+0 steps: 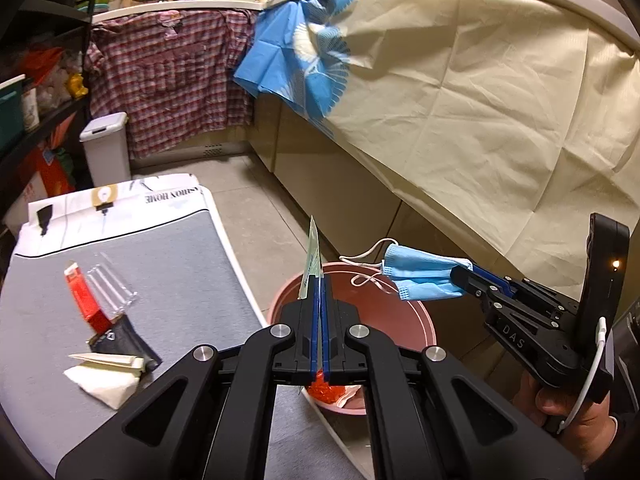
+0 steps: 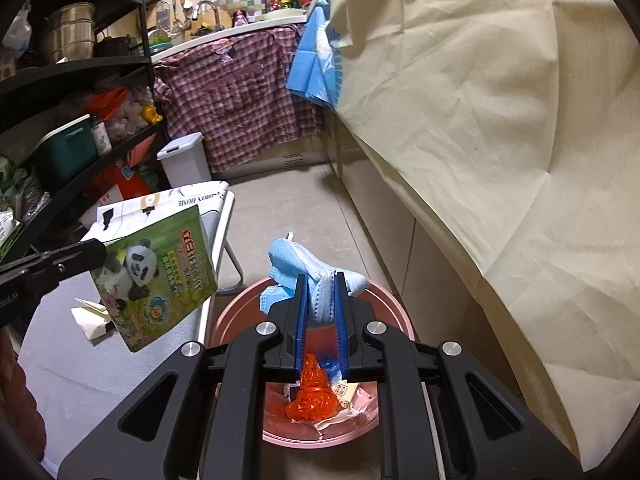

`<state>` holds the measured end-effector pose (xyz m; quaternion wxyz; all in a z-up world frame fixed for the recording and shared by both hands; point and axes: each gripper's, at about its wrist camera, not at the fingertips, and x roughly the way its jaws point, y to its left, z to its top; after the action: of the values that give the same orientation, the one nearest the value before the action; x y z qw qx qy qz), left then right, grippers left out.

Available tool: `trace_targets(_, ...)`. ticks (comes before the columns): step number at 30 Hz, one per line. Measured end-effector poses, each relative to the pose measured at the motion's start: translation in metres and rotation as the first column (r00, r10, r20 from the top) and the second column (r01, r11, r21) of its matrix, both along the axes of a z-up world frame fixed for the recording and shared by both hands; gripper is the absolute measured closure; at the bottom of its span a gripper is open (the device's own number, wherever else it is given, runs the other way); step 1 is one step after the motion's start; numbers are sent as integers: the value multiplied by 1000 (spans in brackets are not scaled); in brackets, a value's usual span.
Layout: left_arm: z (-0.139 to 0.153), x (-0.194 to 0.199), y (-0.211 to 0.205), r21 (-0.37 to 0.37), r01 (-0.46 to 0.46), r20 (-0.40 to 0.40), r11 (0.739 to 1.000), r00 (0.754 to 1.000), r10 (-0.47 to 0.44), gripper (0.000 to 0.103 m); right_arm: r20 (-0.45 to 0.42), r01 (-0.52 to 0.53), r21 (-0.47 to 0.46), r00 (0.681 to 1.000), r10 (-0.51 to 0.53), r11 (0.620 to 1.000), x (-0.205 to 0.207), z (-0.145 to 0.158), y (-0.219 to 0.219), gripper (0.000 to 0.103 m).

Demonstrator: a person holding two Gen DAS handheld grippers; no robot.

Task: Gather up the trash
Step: 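Carry the face mask and snack pouch in both tools over the pink bin, then open both tools to drop the mask and pouch into the bin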

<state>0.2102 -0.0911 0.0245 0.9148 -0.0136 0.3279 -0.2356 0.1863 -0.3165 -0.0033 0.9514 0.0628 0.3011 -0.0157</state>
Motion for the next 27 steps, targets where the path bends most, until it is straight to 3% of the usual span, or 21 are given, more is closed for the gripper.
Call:
trace_targets(14, -16, 20, -29, 11, 34, -47, 999, 998, -34, 102, -35, 26, -11, 999, -26, 1000, 10, -5, 0, 90)
trace_targets(17, -20, 25, -32, 14, 44, -77, 999, 996, -43, 101, -38, 37, -12, 999, -37, 999, 10, -7, -2, 84)
trace_targets(21, -21, 26, -26, 11, 31, -83, 999, 996, -30, 100, -44, 53, -8, 998, -53, 999, 12, -8, -3, 64)
trace_targets(27, -16, 26, -2, -16, -15, -79, 1000, 997, 14, 100, -40, 47, -11, 998, -48, 999, 11, -9, -4, 63)
